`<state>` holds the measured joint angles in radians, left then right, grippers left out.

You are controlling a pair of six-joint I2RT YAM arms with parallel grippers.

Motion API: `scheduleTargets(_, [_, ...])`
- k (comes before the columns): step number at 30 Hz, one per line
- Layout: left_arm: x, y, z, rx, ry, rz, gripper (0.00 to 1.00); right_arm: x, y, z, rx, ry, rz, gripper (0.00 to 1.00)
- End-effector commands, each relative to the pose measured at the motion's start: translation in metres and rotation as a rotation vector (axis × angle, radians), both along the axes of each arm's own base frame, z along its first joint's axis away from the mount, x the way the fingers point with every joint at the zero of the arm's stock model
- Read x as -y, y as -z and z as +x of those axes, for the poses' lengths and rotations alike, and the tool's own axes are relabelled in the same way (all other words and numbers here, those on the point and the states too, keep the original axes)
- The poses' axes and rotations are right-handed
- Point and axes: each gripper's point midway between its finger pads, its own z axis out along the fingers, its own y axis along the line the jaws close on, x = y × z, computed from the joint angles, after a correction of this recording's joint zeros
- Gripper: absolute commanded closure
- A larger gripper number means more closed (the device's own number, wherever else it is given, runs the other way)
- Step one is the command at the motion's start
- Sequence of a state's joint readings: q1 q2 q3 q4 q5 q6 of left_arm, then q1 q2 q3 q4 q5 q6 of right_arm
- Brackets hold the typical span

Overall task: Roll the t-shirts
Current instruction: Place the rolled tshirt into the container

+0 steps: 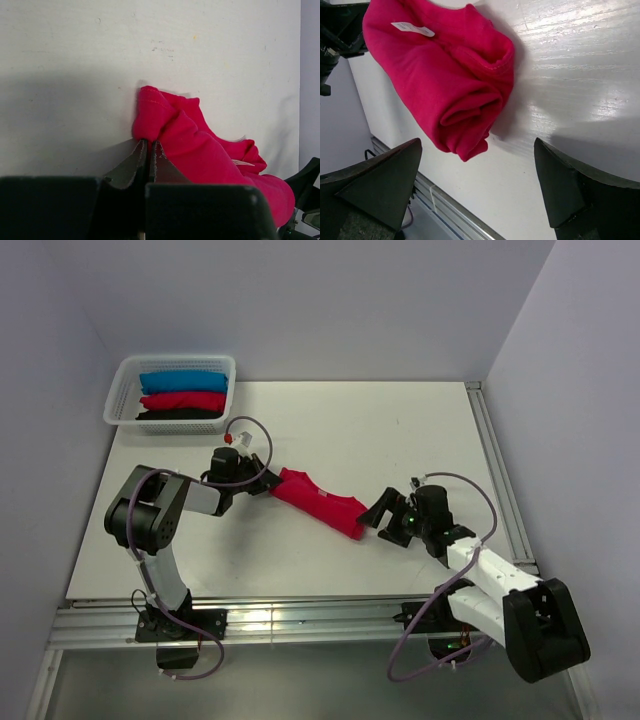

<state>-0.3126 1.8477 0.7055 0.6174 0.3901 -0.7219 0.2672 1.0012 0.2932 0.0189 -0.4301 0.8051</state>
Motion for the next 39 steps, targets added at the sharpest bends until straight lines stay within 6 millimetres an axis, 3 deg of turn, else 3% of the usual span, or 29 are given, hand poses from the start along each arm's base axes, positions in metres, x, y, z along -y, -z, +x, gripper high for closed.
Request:
scheduleTargets(1, [-0.006,0.003,0.001,-0.01,-0.023,0.049,0.99,-0.005,-0.019,0.017,0.067,0.054,0.084,0.0])
scheduleTargets(8, [-0.006,0.004,0.002,-0.014,-0.023,0.053,1.0,-0.009,0.003,0.014,0.022,0.048,0.085,0.02])
scheduleTargets(13, [-0.005,0.004,0.003,-0.018,-0.02,0.053,1.0,-0.016,0.011,0.013,-0.002,0.039,0.09,0.16])
scheduleTargets(22, [-0.004,0.005,0.003,-0.023,-0.016,0.052,1.0,-0.028,0.025,0.017,-0.017,0.057,0.064,0.19])
scheduleTargets(28, [-0.004,0.005,0.003,-0.024,-0.016,0.053,1.0,-0.015,0.035,0.027,-0.011,0.155,-0.031,0.2])
scheduleTargets(32, [-0.005,0.004,0.002,-0.023,-0.02,0.051,1.0,-0.014,0.041,0.028,-0.031,0.183,-0.033,0.27])
scheduleTargets(39, [-0.004,0.004,0.0,-0.026,-0.019,0.056,1.0,-0.031,0.046,0.031,-0.053,0.157,0.028,0.47])
